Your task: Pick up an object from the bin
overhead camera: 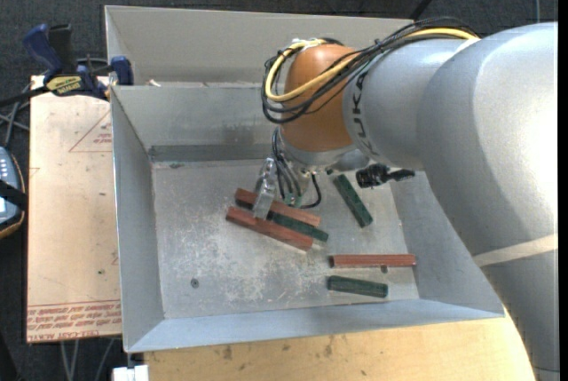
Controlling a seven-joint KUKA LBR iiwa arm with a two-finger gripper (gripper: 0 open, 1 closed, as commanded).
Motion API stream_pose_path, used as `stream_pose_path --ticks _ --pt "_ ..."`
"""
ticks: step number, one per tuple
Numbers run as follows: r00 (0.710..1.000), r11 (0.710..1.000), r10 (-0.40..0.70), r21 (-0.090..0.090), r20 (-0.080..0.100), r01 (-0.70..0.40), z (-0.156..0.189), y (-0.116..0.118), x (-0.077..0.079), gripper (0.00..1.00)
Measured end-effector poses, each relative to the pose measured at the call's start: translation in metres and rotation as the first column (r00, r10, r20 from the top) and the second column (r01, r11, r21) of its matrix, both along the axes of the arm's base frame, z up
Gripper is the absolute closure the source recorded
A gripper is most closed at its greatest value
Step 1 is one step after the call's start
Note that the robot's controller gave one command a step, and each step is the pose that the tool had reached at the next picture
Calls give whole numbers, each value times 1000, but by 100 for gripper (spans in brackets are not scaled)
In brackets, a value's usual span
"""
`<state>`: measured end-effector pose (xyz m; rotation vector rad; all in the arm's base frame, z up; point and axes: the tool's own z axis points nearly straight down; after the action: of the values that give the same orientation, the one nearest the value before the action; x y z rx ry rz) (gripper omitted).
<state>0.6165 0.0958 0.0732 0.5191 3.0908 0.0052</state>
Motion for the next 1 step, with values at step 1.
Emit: stream_pose_path --ticks 1 --pt "1000 1000 0 0 -1 0 2 0 0 100"
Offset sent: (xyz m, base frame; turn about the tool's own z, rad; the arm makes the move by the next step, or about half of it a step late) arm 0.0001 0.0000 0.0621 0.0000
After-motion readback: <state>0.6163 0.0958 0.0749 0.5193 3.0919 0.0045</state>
